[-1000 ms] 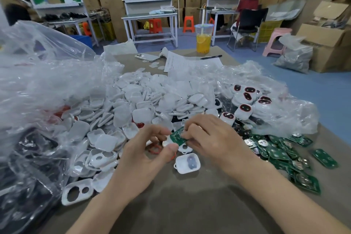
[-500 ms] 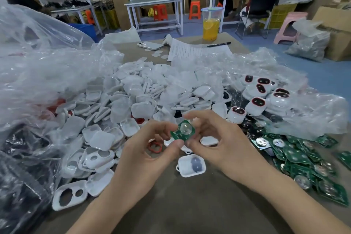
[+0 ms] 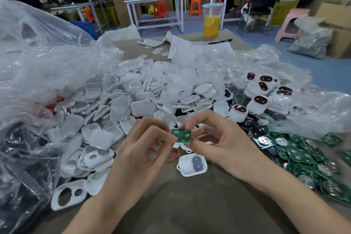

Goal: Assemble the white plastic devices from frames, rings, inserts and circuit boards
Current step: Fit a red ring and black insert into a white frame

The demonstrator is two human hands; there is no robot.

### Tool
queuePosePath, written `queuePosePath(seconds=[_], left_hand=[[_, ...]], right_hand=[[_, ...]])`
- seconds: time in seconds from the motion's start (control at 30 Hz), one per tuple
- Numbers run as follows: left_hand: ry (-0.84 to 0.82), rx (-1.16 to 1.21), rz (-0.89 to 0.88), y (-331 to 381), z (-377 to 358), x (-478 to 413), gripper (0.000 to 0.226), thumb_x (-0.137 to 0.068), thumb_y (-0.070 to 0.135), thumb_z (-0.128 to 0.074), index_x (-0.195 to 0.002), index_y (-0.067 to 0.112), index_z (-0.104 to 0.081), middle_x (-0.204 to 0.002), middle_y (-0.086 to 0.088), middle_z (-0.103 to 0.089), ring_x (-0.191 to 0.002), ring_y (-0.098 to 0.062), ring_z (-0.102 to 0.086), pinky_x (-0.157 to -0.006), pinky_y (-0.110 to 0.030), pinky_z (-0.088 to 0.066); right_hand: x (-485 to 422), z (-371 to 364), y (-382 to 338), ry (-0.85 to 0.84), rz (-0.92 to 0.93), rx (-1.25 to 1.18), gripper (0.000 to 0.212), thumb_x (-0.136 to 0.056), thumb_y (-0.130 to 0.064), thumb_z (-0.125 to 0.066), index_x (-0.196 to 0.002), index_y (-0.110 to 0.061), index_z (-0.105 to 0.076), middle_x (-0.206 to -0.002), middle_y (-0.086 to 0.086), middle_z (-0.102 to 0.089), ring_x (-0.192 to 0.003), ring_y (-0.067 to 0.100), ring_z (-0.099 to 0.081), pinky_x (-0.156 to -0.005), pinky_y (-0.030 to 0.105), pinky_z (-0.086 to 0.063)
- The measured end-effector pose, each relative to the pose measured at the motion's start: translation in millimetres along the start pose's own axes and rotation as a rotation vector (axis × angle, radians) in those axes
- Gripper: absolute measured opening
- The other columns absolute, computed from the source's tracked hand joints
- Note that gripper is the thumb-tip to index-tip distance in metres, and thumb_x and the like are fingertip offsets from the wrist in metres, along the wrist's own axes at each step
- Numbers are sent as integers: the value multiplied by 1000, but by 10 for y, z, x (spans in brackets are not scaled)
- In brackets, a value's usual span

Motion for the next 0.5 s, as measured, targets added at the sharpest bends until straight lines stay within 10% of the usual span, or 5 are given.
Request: queuePosePath(seconds=[0.5], left_hand=[[-60, 2, 66, 75, -9, 3, 39, -91, 33, -61, -119, 54, -46, -107, 27, -61, -102, 3, -62, -83, -5, -42]], right_hand=[[4, -53, -45, 97, 162, 23, 22, -86, -21, -79, -94, -40, -72, -88, -14, -70, -73, 5, -62, -72, 12, -47]])
Point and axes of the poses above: each hand's wrist, its own x-axis away from the middle knuckle, its own z-axis out of the back of the hand, y = z × x, the point moved 3 cm from there along -x, towards the middle knuckle
